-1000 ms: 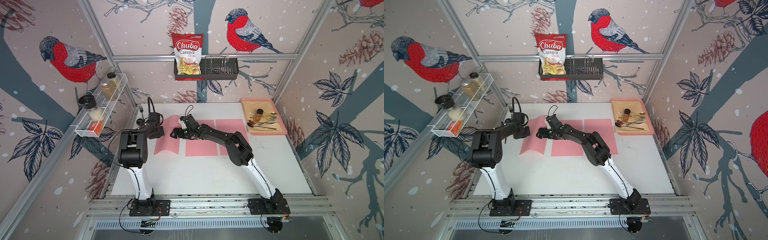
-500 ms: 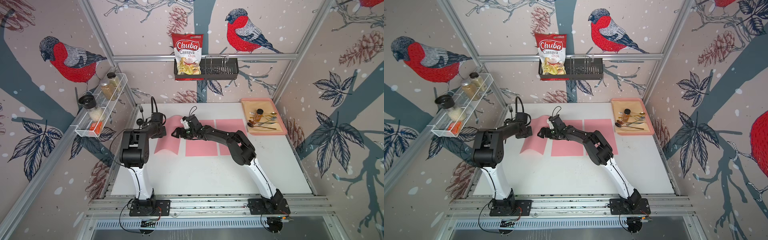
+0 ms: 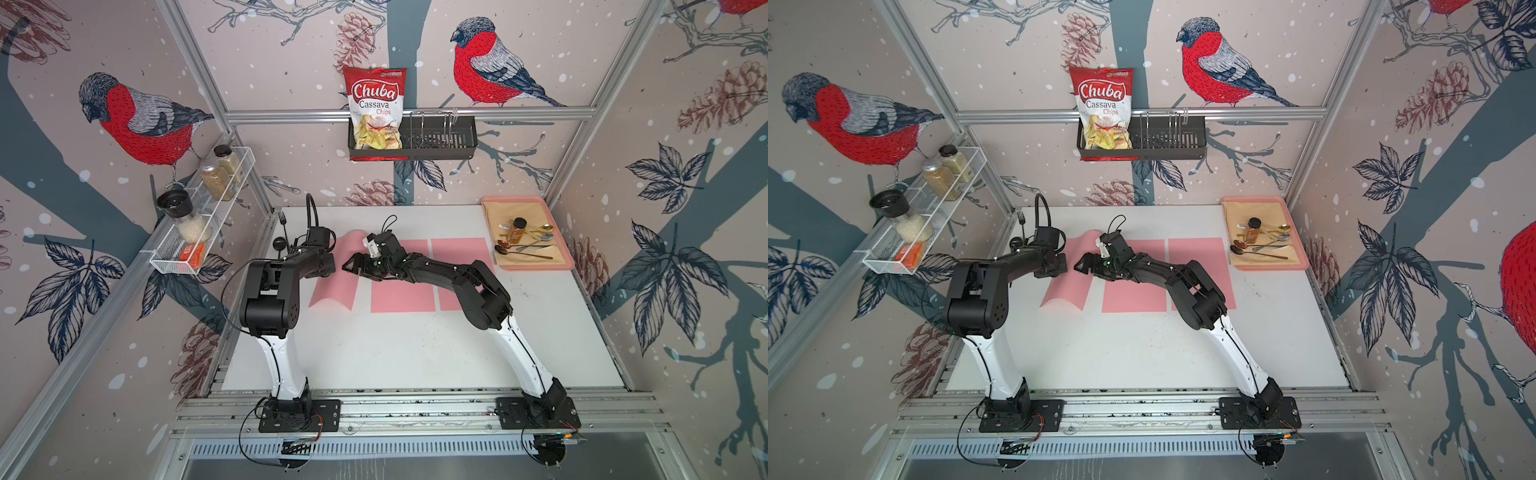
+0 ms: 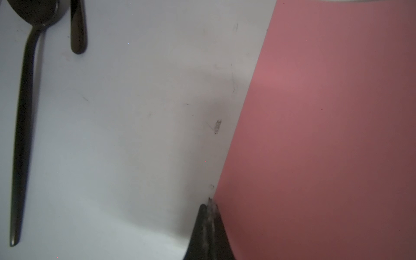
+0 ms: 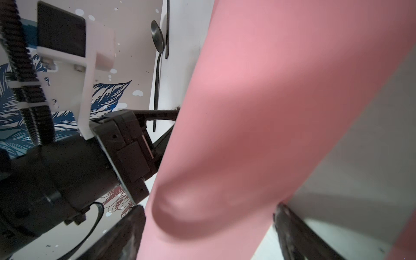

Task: Fold the rectangular paper in half along the long edge
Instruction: Pick up the paper from the center of the board.

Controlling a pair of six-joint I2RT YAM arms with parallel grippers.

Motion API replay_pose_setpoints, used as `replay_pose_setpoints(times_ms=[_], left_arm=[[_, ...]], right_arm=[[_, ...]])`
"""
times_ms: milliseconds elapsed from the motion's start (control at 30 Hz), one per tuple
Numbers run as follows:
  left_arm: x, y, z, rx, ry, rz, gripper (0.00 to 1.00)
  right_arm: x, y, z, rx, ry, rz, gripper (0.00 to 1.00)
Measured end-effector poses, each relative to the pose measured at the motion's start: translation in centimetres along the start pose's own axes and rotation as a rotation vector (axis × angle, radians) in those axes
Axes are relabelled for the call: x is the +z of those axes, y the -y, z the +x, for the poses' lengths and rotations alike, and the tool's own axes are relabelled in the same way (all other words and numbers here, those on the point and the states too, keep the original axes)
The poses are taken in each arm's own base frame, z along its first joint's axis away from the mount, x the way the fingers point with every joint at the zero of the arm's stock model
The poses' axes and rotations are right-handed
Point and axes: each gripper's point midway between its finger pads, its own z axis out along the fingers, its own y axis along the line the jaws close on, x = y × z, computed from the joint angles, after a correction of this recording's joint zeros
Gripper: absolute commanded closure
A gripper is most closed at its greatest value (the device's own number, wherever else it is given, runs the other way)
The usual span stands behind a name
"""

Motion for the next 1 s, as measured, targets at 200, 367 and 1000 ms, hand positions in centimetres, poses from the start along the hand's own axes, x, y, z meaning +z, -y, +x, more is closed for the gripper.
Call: replay_pose_setpoints(times_ms=[200,367,1000], left_arm=[[0.0,0.2,0.1,-0.001,-0.001,0.002,1.00],[-0.1,0.5,0.2,0.008,-0.001,0.005,1.00],[-0.5,1.1,0.5,0.002,-0.004,0.029,1.00]], right_arm=[[0.3,-0.3,-0.4,0.018,0.007,-0.015,0.08],[0.7,-0.4,-0.6,0.032,0.010,-0.021,0.09],[1.8,-0.1,-0.9,-0.008,0.022,0.039,0.21]])
